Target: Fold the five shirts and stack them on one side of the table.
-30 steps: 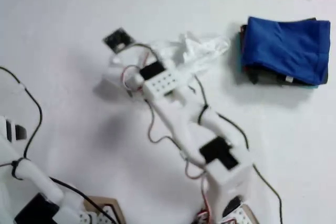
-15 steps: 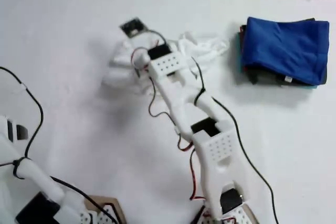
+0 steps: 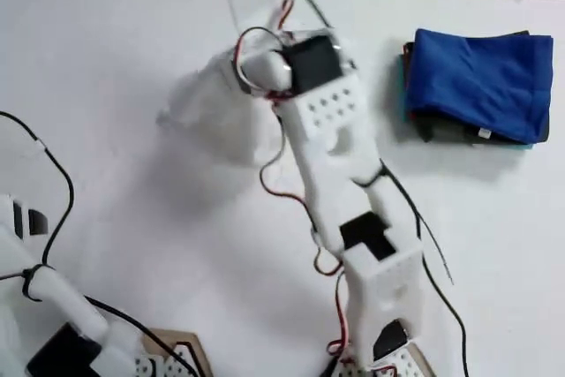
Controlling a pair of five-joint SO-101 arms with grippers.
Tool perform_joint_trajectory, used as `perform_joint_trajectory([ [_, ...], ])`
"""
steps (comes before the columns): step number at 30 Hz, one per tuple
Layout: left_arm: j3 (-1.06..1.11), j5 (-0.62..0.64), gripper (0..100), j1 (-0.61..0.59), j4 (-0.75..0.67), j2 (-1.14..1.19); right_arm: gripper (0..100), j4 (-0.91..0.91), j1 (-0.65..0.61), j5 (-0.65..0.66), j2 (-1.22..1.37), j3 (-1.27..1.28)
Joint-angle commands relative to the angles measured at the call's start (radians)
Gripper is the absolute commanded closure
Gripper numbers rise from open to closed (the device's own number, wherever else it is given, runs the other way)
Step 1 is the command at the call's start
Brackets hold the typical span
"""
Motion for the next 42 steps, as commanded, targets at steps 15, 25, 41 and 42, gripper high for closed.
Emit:
perform_joint_trajectory([
  [15, -0.01, -0.008, 76, 0.011, 0.017, -0.026, 97.9, -0.008, -0.012, -0.002, 0.14, -0.011],
  [25, -0.004, -0.104, 75, 0.02, 0.08, -0.023, 74.8, -0.185, 0.202, 0.008, 0.395, -0.012],
  [41, -0.004, -0.032, 75, 0.694, 0.262, -0.02, 77.6, 0.085, 0.476, 0.006, 0.104, -0.252],
  [42, -0.004, -0.018, 75, 0.746, 0.262, -0.02, 77.6, 0.085, 0.487, 0.006, 0.082, -0.232],
])
